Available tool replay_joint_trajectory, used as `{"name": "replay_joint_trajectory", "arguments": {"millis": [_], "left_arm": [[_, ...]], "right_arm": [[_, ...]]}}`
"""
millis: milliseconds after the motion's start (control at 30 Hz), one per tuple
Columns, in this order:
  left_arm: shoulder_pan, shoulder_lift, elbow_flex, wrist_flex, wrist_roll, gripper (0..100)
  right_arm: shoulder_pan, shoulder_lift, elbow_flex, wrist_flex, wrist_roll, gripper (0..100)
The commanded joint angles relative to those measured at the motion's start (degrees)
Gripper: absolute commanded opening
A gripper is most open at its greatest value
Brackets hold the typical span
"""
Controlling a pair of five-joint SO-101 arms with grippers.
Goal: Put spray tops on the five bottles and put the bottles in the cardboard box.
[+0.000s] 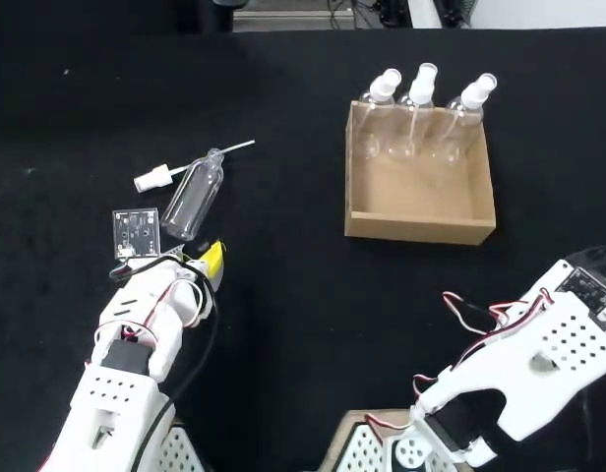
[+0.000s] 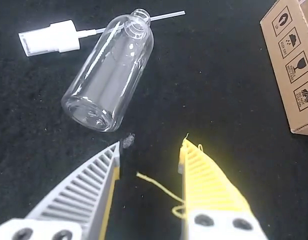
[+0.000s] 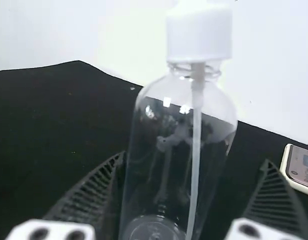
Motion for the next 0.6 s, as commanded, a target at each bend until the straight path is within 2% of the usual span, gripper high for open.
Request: {"name": "replay_joint_trajectory", "arguments": {"millis": [0,167,433,567], "left_arm": [[0.6,-0.7,-0.8,-1.3,-0.7,19],[0.7,-0.7,-0.8,-1.3,-0.7,19],[0.6,-0.7,-0.8,-1.3,-0.7,19],[0.6,-0.7,-0.8,-1.3,-0.7,19]], "right_arm": [[-0.9,-6.5,3.2,-1.1,0.1,34.3],[-0.9,-16.4,9.1,1.4,0.1,34.4],[-0.9,-30.5,6.5,28.3,0.0,34.4],[-0.9,-33.2,4.9,31.9,0.0,34.3]]}}
